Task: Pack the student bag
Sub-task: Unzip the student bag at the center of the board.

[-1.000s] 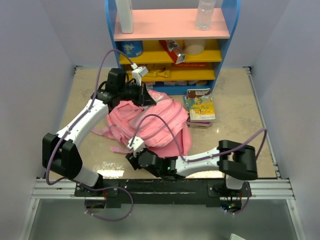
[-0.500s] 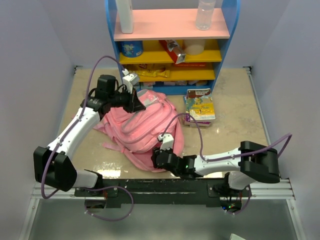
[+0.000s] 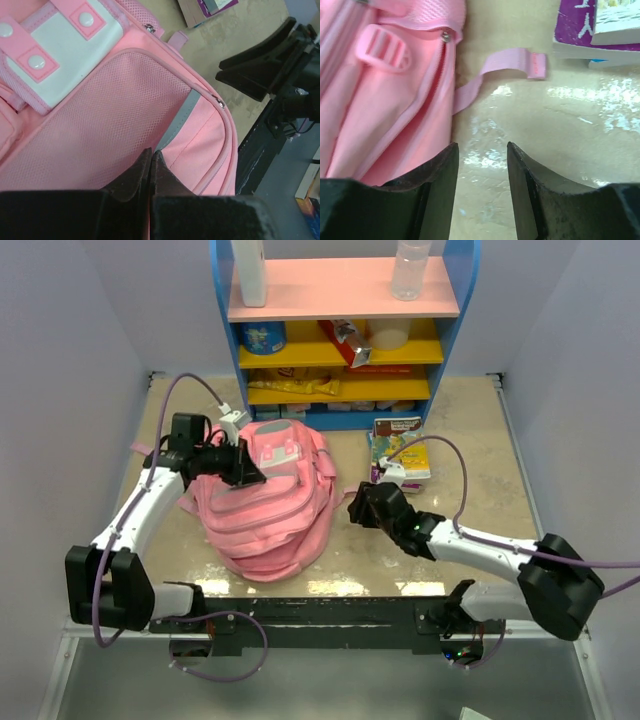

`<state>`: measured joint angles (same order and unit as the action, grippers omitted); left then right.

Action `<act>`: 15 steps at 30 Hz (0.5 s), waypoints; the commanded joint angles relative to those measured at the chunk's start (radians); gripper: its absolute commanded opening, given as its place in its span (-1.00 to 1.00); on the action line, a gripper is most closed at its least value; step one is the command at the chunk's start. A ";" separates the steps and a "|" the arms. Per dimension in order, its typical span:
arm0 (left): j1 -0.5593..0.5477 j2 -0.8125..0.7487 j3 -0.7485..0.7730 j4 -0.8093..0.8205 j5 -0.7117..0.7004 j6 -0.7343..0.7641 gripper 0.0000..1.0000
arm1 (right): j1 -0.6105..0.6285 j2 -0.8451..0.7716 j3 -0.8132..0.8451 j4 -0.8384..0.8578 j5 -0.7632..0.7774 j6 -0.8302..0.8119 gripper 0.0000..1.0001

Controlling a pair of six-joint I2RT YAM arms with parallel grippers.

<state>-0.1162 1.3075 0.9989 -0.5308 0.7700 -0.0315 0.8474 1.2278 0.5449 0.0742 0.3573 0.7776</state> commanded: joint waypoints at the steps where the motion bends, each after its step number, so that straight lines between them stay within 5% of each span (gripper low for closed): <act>1: 0.032 -0.085 -0.012 0.043 0.063 0.044 -1.00 | -0.048 0.075 0.139 -0.115 -0.097 -0.116 -0.07; 4: 0.032 -0.128 -0.014 0.034 0.104 0.039 -1.00 | -0.077 0.021 0.230 -0.212 -0.023 -0.114 0.09; 7: 0.033 -0.169 -0.037 0.034 0.115 -0.005 -1.00 | -0.157 -0.037 0.292 -0.284 -0.009 -0.095 0.97; 15: 0.073 -0.296 -0.039 -0.026 0.043 -0.028 -1.00 | -0.536 0.022 0.371 -0.389 -0.190 -0.083 0.97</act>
<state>-0.0818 1.1225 0.9337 -0.5587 0.8135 -0.0261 0.4461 1.2156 0.9043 -0.2188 0.2634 0.6899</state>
